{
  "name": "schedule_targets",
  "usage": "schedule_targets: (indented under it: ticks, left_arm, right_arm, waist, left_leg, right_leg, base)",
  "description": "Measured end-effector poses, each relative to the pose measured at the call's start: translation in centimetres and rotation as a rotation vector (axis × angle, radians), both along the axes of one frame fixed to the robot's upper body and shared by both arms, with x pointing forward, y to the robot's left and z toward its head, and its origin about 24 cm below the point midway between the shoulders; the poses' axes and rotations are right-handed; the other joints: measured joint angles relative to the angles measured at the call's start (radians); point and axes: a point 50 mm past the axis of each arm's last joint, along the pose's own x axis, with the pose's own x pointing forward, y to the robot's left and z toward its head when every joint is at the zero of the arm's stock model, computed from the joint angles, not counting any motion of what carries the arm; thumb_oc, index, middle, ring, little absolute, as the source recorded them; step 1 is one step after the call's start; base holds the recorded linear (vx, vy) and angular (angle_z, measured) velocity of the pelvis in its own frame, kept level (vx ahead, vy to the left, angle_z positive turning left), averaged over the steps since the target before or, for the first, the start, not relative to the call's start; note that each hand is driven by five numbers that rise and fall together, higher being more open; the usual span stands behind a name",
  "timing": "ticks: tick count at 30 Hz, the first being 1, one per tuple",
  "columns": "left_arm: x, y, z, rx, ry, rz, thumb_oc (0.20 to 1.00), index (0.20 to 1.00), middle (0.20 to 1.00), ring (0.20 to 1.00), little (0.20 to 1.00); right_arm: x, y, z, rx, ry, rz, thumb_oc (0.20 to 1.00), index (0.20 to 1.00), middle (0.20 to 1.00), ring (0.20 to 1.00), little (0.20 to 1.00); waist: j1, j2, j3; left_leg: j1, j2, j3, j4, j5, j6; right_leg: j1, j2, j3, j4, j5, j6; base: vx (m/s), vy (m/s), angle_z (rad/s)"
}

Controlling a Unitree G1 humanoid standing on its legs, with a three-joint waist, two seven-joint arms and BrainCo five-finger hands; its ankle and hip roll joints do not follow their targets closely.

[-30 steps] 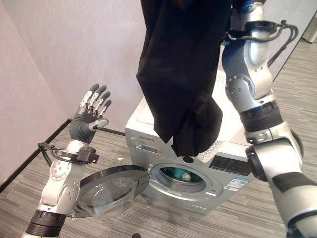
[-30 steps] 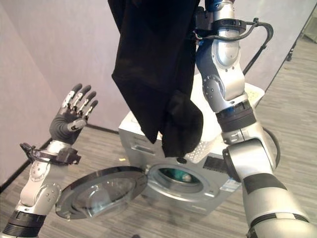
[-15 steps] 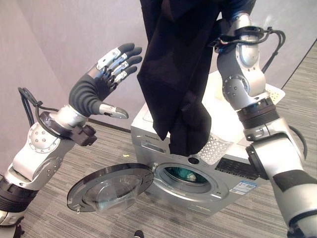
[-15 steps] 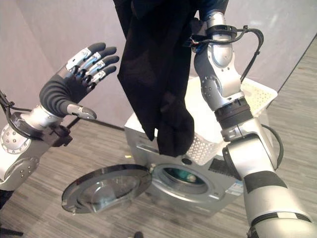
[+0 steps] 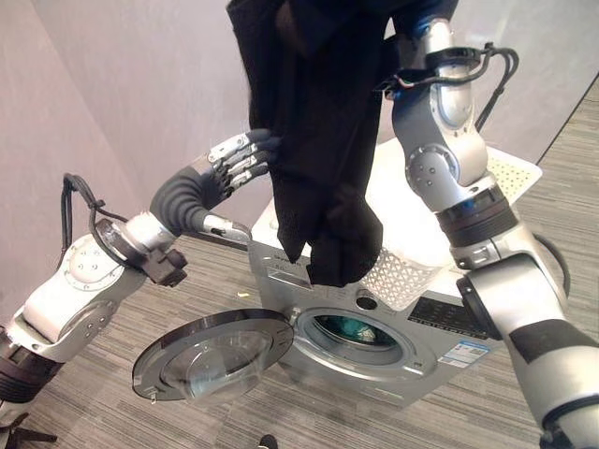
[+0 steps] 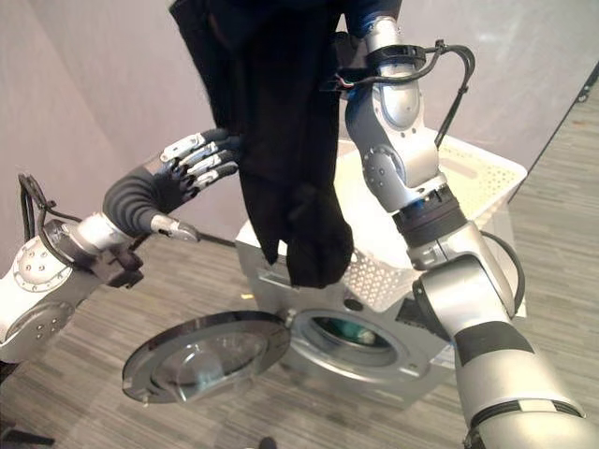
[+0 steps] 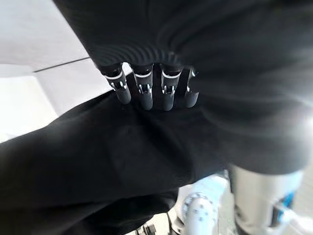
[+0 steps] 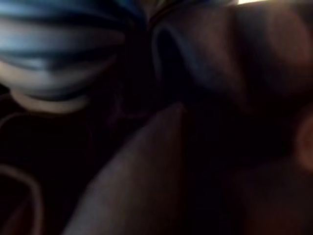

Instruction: Grab the laundry basket,head to the washer,open it,put in the laundry and shut it.

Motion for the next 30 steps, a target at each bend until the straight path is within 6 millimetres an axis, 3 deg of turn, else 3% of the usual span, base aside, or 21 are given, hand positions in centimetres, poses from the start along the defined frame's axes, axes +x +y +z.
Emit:
schedule_targets:
  ticks: [3, 9, 19, 24, 27, 30]
  left_arm:
    - [-0.2, 1.2, -1.2, -0.030, 0.051, 0.077, 1.000, 1.000, 1.000, 1.000, 1.000]
    - [-0.4, 4.1, -1.4, -0.067, 0.056, 0.231, 1.000, 1.000, 1.000, 1.000, 1.000]
    - [-0.1, 4.7, -1.8, -0.070, 0.072, 0.265, 1.000, 1.000, 1.000, 1.000, 1.000]
    - [0.2, 4.4, -1.9, -0.089, 0.071, 0.263, 1.000, 1.000, 1.000, 1.000, 1.000]
    - [2.1, 2.1, -2.7, -0.179, 0.098, 0.215, 1.000, 1.000, 1.000, 1.000, 1.000]
    - [2.3, 1.1, -3.8, -0.153, 0.151, 0.183, 1.000, 1.000, 1.000, 1.000, 1.000]
  right_arm:
    - [-1.1, 0.6, 0.6, 0.002, -0.046, 0.038, 0.200, 0.200, 0.200, 0.200, 0.200]
    - [-2.3, 1.0, 1.1, 0.010, -0.097, 0.054, 0.200, 0.200, 0.200, 0.200, 0.200]
    - [-2.3, 1.1, 1.2, 0.006, -0.102, 0.051, 0.200, 0.200, 0.200, 0.200, 0.200]
    - [-2.3, 1.1, 1.1, 0.007, -0.099, 0.054, 0.200, 0.200, 0.200, 0.200, 0.200]
    - [-2.7, 2.1, 0.6, -0.007, -0.095, 0.093, 0.200, 0.200, 0.200, 0.200, 0.200]
    - [-3.3, 3.1, 0.4, -0.064, -0.119, 0.112, 0.200, 0.200, 0.200, 0.200, 0.200]
  waist:
    - [0.003, 0.004, -0.001]
    - [0.006, 0.008, -0.003]
    - [0.005, 0.007, -0.004]
    - [0.003, 0.007, -0.005]
    - [0.002, -0.006, -0.015]
    - [-0.023, -0.027, -0.031]
  left_leg:
    - [0.000, 0.002, -0.001, 0.000, 0.000, 0.000]
    - [-0.001, 0.003, -0.002, 0.000, 0.000, 0.000]
    - [-0.002, 0.004, -0.002, 0.000, 0.001, -0.002]
    - [-0.003, 0.004, -0.003, 0.000, 0.001, -0.002]
    - [-0.010, 0.006, -0.005, 0.000, 0.003, -0.004]
    - [-0.023, 0.010, 0.000, 0.000, 0.005, -0.006]
  right_leg:
    - [0.000, 0.000, -0.001, 0.000, -0.001, 0.001]
    - [0.000, 0.001, -0.002, 0.000, -0.002, 0.001]
    - [0.000, 0.004, -0.002, 0.000, -0.002, 0.001]
    - [-0.001, 0.004, -0.003, 0.000, -0.002, 0.001]
    - [-0.006, 0.006, -0.005, 0.000, -0.002, 0.000]
    - [-0.024, 0.011, 0.002, 0.000, 0.000, -0.002]
  base:
    - [0.00, 0.000, 0.00]
    - [0.00, 0.000, 0.00]
    - [0.00, 0.000, 0.00]
    - [0.00, 0.000, 0.00]
    - [0.00, 0.000, 0.00]
    - [0.01, 0.005, -0.06]
